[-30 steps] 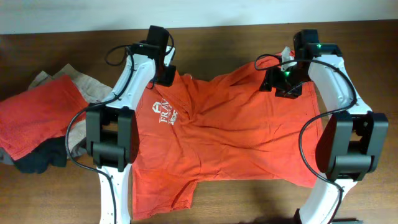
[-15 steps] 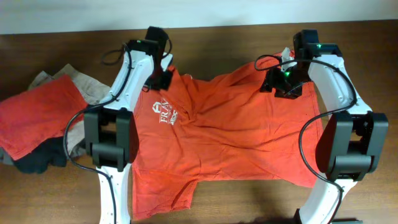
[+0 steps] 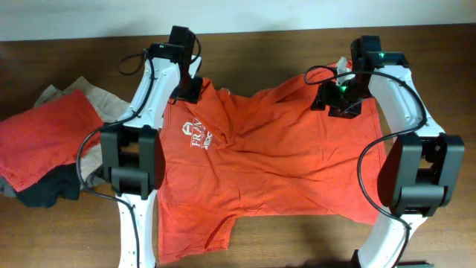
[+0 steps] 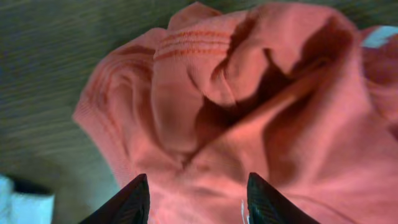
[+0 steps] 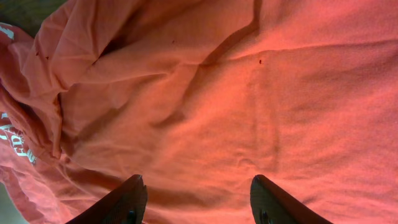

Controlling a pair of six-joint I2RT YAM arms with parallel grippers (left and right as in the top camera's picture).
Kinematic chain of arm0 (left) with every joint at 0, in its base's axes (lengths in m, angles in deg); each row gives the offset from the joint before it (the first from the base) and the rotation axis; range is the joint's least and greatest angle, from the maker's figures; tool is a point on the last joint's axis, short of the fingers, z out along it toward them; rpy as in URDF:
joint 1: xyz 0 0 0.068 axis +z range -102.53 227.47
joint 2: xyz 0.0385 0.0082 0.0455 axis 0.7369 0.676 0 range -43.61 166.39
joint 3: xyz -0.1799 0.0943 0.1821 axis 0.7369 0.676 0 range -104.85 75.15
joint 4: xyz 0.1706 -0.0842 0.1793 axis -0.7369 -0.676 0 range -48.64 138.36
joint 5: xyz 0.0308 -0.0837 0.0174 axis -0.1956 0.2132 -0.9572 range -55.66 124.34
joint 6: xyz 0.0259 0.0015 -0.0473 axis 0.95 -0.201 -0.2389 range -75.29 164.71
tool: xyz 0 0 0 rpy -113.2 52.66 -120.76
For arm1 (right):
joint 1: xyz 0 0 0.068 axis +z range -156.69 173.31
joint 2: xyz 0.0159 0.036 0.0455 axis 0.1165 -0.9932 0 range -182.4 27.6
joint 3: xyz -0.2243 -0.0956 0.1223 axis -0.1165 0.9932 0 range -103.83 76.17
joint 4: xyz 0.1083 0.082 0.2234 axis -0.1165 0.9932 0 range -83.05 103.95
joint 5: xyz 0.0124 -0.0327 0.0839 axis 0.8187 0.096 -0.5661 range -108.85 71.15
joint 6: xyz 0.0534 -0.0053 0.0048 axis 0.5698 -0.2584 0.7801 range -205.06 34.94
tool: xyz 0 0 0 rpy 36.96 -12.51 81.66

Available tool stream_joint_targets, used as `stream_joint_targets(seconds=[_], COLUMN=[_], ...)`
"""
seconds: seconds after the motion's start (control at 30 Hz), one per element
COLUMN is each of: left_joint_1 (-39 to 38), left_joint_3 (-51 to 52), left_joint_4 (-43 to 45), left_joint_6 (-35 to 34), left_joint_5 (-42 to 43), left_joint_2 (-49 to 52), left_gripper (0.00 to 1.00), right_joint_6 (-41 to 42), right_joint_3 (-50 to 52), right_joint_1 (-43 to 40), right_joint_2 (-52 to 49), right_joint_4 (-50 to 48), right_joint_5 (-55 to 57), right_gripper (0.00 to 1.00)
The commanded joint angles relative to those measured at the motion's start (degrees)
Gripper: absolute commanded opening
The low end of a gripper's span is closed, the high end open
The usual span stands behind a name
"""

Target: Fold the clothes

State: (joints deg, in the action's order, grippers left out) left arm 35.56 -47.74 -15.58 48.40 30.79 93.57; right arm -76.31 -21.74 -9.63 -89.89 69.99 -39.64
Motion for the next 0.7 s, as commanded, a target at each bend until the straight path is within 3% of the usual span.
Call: stream_joint_targets(seconds=[0.0,0.2,0.4,0.67], left_joint_1=[0.8,0.8,0.8,0.8], left_joint_3=[0.1,-0.5,-4.8,-18.4], left_joint_4=[0.6,0.0,-6.9,-23.2], left_joint_6=[1.8,2.5,2.4,-0.3], left_joint_5=[2.6,2.5,2.3,2.1], left_joint_2=[2.5,2.4,1.8,1.7], left_gripper=[0.48,0.02,0.01,0.01], right_joint_6=[-0.4,-0.4,-0.4,-0.4], right_joint_3=[0.3,0.3,0.3,0.3], right_joint_1=[0.3,0.3,0.3,0.3], right_joint_2=[-0.6,-0.6,-0.6,-0.6], right_joint_4=[0.2,0.3,0.4,0.4], right_joint_5=[0.5,0.5,0.5,0.5], right_gripper=[0.59,0.59,0.59,0.59])
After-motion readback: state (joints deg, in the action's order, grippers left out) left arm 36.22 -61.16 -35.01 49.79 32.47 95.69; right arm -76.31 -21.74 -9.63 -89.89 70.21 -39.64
